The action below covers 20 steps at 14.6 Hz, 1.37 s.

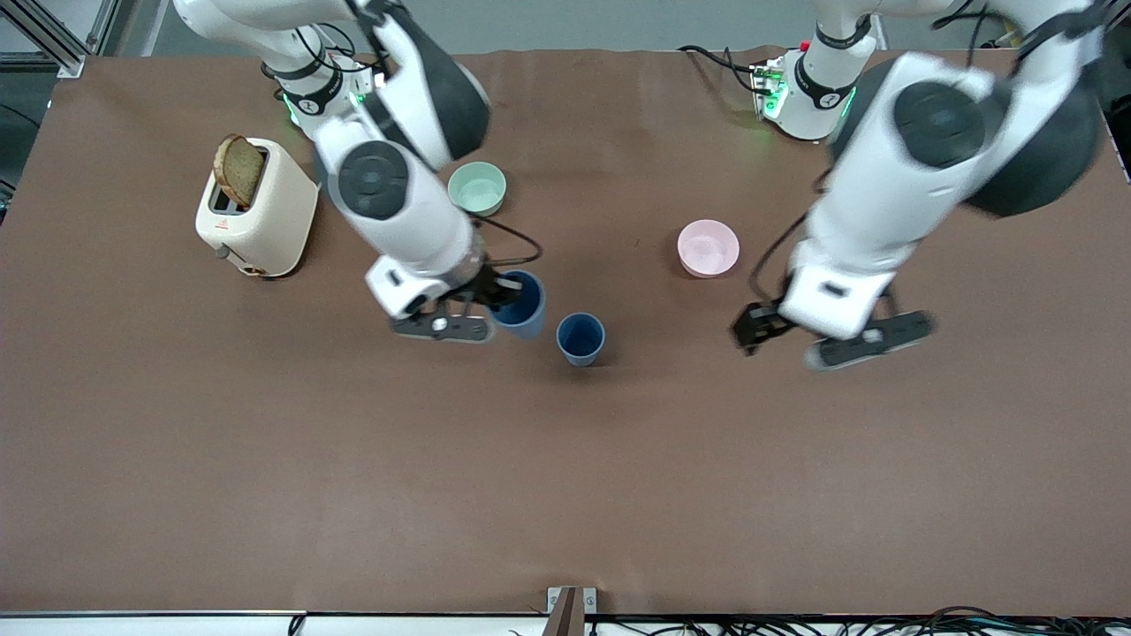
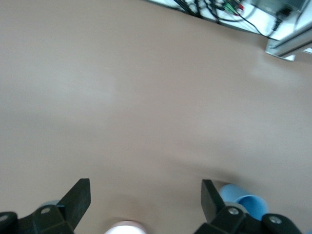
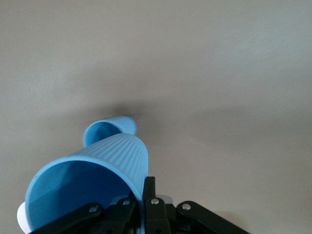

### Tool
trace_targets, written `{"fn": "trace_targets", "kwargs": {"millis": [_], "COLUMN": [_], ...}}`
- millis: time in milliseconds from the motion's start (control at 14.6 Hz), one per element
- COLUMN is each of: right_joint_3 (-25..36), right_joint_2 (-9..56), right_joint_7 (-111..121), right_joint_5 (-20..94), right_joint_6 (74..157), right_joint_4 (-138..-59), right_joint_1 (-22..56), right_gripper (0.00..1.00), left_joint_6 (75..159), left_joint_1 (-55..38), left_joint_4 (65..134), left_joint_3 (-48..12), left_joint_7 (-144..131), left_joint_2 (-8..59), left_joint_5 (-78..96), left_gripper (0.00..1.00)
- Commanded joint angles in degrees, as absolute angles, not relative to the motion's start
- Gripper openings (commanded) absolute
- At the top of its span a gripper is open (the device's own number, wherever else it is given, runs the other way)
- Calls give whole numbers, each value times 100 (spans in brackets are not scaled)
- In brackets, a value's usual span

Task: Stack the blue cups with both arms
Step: 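Lower the right gripper's cup into the other cup while the left gripper withdraws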

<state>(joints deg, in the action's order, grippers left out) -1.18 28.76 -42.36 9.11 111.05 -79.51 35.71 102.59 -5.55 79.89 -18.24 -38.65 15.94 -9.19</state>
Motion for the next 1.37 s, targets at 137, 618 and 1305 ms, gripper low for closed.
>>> {"fn": "trace_targets", "kwargs": {"millis": [137,618,1305], "right_joint_3": [-35,-26,0], "right_joint_2": [3375,3472,3612], "right_joint_7": [-4799,-4834,-4781], "right_joint_5": [1002,984,949], "right_joint_6": [11628,11733,11927], "right_joint_4": [-7866,-7866,-7866], "right_joint_1": [4157,4236,4140], "right_gripper": [3,3,3], "left_joint_6": [9503,9035,9114], "left_joint_1": [377,-139,-352], "left_joint_4": [8218,8638,9413], "left_joint_3": [-1889,-592,-131], "left_joint_7": [-2560,-1279,-421], "left_joint_2": [695,-122,-563], "left_joint_5": [-861,-168,44], "left_gripper": [100,100,100]}}
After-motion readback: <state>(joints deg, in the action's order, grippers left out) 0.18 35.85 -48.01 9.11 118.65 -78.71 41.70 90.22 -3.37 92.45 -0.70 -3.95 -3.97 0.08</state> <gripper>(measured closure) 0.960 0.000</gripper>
